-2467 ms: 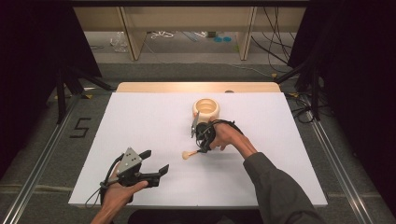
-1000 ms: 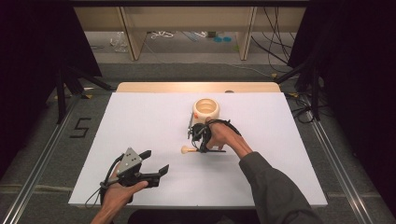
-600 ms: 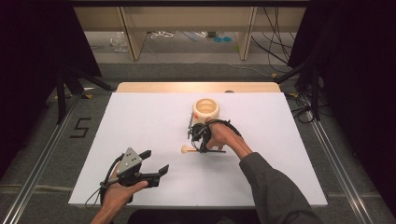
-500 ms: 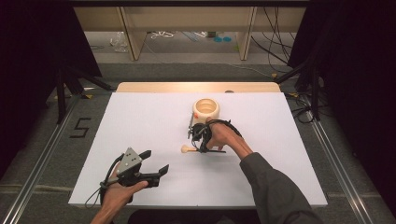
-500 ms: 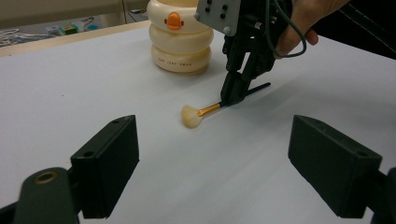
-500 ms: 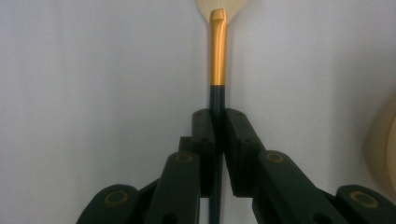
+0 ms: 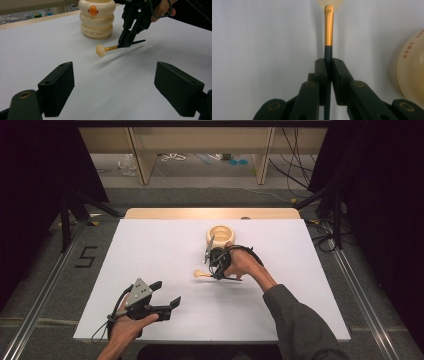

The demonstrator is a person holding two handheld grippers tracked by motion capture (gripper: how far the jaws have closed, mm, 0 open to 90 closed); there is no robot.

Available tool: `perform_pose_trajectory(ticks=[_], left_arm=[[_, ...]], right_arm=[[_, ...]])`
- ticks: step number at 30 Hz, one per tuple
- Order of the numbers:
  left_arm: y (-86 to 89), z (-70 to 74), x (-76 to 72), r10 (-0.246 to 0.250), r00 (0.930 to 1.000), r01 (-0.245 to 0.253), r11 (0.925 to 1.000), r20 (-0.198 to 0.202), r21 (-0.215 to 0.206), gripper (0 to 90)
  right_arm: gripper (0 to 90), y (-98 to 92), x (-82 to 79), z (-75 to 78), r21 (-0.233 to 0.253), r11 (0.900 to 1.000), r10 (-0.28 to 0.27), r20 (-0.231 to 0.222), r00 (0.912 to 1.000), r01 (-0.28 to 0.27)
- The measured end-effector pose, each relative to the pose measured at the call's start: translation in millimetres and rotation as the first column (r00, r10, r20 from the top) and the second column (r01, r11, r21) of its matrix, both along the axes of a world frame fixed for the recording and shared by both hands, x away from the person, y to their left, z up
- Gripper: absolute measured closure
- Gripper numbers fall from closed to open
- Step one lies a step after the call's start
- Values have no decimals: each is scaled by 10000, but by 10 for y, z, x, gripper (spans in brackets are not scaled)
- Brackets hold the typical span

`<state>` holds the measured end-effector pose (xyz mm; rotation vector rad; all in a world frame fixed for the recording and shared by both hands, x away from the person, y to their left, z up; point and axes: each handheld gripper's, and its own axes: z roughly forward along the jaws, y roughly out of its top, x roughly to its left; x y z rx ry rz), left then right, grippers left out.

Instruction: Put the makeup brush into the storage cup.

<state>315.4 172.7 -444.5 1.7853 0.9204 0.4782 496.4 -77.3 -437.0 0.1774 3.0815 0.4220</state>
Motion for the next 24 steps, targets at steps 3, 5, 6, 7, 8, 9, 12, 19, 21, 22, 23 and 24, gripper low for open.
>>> perform_pose_trajectory(ticks=[3,5,6,7,8,9,12,19,21,22,23,24], left_arm=[[1,0,1,7,10000,-7,10000,3,-34,161],[3,2,-2,45,10000,-45,10000,-2,-23,161],[6,3,1,35,10000,-35,10000,39,15,161],[12,6,5,-38,9999,37,10000,113,88,161],[12,8,4,-17,9999,16,9999,104,101,161],[11,7,5,-23,9999,22,10000,115,77,161],[10,7,5,-13,9999,12,10000,120,72,161],[12,7,9,96,9998,-95,9999,153,-78,161],[20,13,9,111,9998,-110,9999,175,-24,160],[22,13,10,112,9998,-112,9999,178,-15,161],[22,13,9,124,9997,-124,9999,190,-18,161],[22,13,9,124,9997,-124,9999,190,-18,161]], right_arm=[[833,-34,3,58,461,9989,-45,157,9999,37],[833,-78,-5,107,928,9955,-249,344,9991,216],[833,-91,-13,124,1026,9942,-349,315,9989,315],[833,-91,-13,124,1026,9942,-349,315,9989,315],[833,-108,-16,147,1190,9923,-405,389,9984,357],[833,-148,-28,201,1553,9869,-514,462,9976,437],[833,-189,-34,233,1935,9801,-548,504,9972,441],[833,-377,-77,284,3091,9478,-1040,653,9924,790],[833,-410,-99,306,3384,9376,-1106,728,9912,798],[833,-422,-105,314,3486,9342,-1085,736,9914,764],[833,-435,-118,324,3642,9281,-1129,771,9906,775],[833,-435,-118,324,3642,9281,-1129,771,9906,775]])
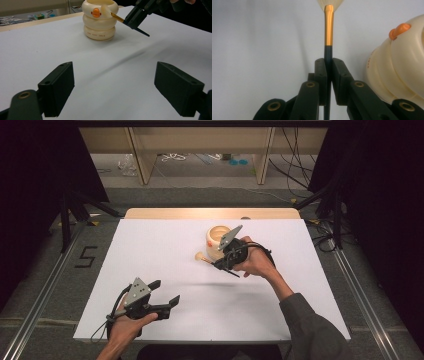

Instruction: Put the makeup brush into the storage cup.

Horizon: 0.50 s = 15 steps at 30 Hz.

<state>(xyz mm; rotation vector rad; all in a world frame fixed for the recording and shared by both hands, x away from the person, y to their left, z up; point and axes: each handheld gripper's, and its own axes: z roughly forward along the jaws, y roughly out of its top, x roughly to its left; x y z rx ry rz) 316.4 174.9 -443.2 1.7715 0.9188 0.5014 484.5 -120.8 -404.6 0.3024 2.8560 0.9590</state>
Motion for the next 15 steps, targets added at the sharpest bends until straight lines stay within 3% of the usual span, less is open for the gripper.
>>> perform_pose_trajectory(ticks=[6,9,15], left_arm=[[3,1,-1,41,10000,-41,10000,-40,-77,161],[9,7,-2,75,10000,-75,10000,-3,6,161],[16,11,3,56,9999,-55,10000,133,-61,161]], right_arm=[[833,-88,-46,108,1031,9944,-284,367,9989,245],[833,-116,-65,138,1427,9893,-350,322,9989,301],[833,-164,-87,135,1832,9816,-631,481,9969,533]])
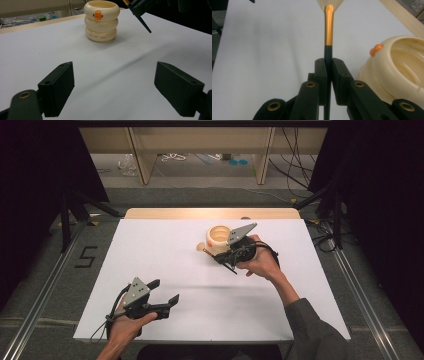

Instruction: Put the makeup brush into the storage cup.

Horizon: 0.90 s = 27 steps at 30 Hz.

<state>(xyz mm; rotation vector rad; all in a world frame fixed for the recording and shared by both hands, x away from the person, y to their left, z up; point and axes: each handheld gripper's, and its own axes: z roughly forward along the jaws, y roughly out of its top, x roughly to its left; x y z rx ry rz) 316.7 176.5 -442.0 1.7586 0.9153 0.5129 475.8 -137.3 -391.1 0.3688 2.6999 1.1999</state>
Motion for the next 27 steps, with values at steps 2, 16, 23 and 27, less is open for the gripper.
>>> perform_pose_trajectory(ticks=[2,16,23,27], left_arm=[[-2,4,-8,75,10000,-75,10000,-65,-6,161],[0,7,-7,100,9999,-100,9999,-68,-84,161],[-4,7,-10,121,9999,-122,9999,-112,-112,161],[0,8,-8,68,10000,-68,10000,-69,-44,161]], right_arm=[[833,-26,-4,6,119,9999,-78,-17,10000,78],[833,-127,26,49,1070,9923,-645,207,9977,619],[833,-153,34,72,1432,9860,-911,291,9954,860],[833,-174,51,83,1645,9811,-1097,364,9933,1023]])
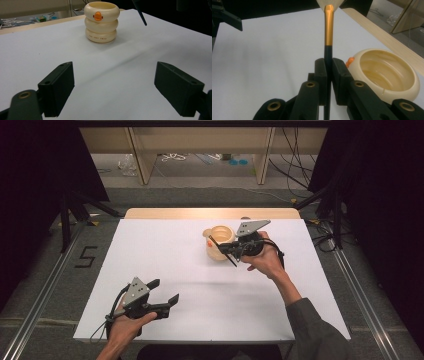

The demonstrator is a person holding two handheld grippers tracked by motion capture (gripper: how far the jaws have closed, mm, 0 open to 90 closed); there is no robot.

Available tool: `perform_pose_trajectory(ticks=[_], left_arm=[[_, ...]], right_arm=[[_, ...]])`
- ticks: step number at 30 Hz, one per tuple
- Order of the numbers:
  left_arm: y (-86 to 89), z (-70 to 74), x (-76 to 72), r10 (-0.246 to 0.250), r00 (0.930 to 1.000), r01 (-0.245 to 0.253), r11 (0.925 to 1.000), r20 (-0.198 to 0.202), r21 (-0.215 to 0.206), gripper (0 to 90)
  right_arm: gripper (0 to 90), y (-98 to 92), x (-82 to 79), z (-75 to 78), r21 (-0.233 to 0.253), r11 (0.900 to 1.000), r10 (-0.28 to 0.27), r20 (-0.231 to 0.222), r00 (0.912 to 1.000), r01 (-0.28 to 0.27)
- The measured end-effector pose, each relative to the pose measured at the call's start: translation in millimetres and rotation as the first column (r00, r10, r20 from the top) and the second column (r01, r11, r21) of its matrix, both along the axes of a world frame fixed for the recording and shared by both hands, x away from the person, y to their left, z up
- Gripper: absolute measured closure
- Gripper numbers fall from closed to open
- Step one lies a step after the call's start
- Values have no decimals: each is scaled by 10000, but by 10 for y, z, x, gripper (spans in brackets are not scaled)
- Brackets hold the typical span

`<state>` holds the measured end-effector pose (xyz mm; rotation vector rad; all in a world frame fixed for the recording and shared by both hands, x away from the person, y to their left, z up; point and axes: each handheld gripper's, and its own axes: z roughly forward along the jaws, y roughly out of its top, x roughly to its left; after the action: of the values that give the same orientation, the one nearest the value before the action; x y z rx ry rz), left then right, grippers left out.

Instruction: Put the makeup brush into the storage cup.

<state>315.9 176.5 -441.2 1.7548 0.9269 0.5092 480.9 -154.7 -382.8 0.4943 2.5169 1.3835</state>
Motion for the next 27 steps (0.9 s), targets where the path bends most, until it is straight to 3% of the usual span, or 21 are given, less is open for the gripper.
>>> perform_pose_trajectory(ticks=[5,12,23,27], left_arm=[[-3,-1,-1,30,10000,-30,10000,-38,-38,161],[0,-2,2,13,10000,-13,10000,5,-45,160],[-3,-4,4,-6,10000,6,10000,28,-39,161],[-2,-4,6,-19,10000,19,10000,52,-6,161]], right_arm=[[833,-28,23,17,491,9982,-346,138,9993,339],[833,-76,55,39,754,9956,-565,204,9982,549],[833,-133,115,52,1515,9831,-1034,-16,9946,1025],[833,-152,136,61,1607,9802,-1198,187,9926,1153]])
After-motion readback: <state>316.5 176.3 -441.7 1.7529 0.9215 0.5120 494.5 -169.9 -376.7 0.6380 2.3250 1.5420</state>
